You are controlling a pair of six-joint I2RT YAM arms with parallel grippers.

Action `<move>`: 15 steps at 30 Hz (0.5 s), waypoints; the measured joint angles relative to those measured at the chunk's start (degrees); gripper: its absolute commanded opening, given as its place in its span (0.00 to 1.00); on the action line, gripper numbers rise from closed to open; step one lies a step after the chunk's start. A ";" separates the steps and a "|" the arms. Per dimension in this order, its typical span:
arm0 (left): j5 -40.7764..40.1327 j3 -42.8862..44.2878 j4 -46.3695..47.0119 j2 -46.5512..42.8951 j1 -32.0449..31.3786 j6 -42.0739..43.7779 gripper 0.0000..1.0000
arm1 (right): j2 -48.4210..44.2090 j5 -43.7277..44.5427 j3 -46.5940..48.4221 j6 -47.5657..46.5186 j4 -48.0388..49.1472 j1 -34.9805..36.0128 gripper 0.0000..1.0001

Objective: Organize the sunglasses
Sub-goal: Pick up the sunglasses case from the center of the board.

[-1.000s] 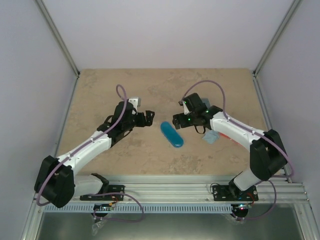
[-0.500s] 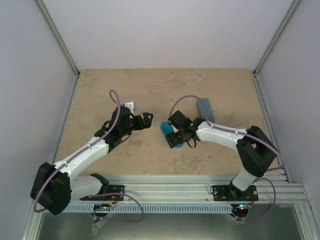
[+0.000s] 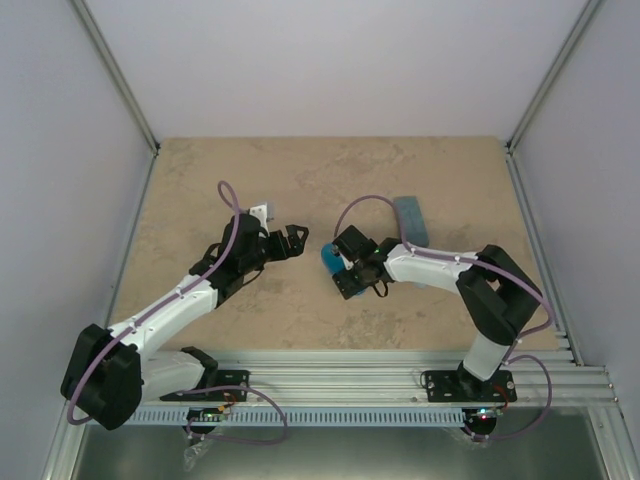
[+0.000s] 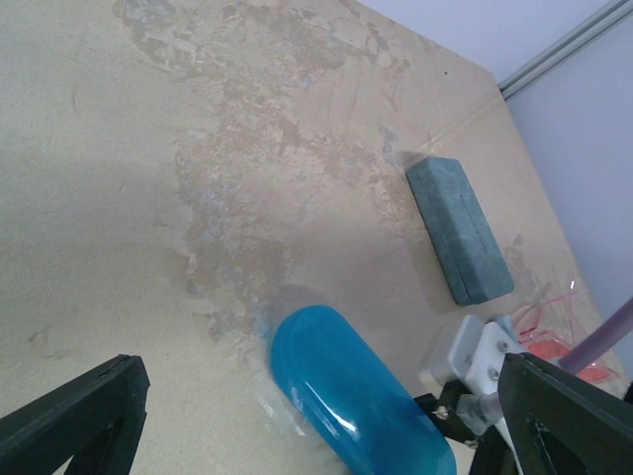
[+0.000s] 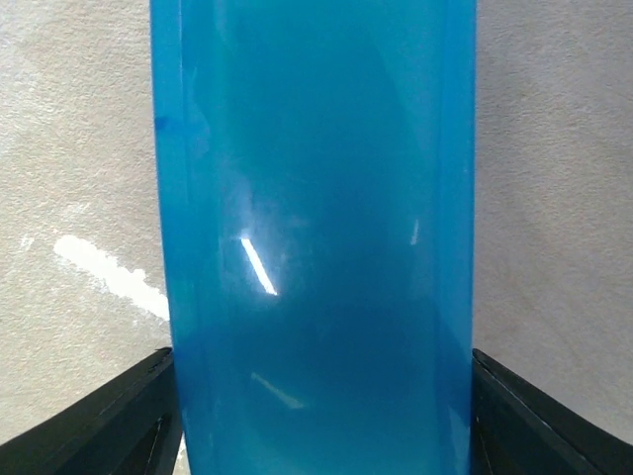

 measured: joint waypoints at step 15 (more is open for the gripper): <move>3.89 0.31 0.92 -1.73 0.20 1.79 0.99 | -2.86 -6.88 0.33 -2.32 1.66 -2.62 0.61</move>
